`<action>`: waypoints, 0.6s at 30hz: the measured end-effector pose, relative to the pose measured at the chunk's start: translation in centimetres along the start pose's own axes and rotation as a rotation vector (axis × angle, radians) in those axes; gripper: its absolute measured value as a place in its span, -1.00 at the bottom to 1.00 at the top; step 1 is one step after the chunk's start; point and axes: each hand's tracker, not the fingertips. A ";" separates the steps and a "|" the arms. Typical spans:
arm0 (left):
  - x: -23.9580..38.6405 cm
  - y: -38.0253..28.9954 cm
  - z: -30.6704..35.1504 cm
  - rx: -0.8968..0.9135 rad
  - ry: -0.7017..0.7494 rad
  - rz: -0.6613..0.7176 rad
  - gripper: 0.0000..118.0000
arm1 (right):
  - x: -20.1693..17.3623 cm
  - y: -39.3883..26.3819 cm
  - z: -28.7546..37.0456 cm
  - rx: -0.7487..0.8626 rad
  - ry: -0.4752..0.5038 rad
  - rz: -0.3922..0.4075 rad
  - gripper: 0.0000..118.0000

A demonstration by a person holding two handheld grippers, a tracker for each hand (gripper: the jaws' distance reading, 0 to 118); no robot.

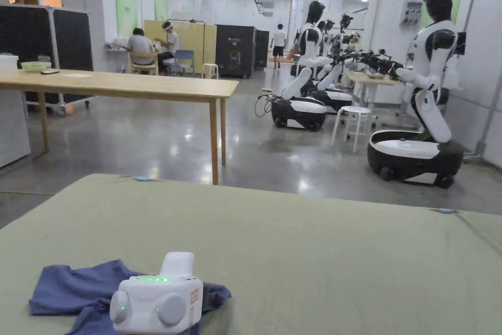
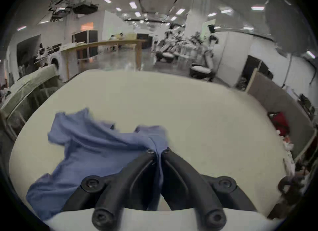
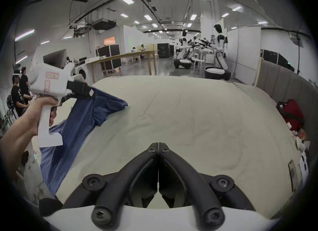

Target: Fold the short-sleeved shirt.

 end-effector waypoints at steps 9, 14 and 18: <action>22.9 4.3 5.7 0.127 -0.367 -0.169 -1.00 | 9.5 -0.3 6.9 0.074 -0.136 -0.086 -0.99; 34.1 0.8 4.9 0.041 -0.486 -0.280 -1.00 | 14.6 -1.4 8.7 0.083 -0.205 -0.117 -0.99; 39.8 -6.1 -0.6 -0.147 -0.408 -0.373 -1.00 | 18.2 -2.7 9.2 0.074 -0.245 -0.154 -0.99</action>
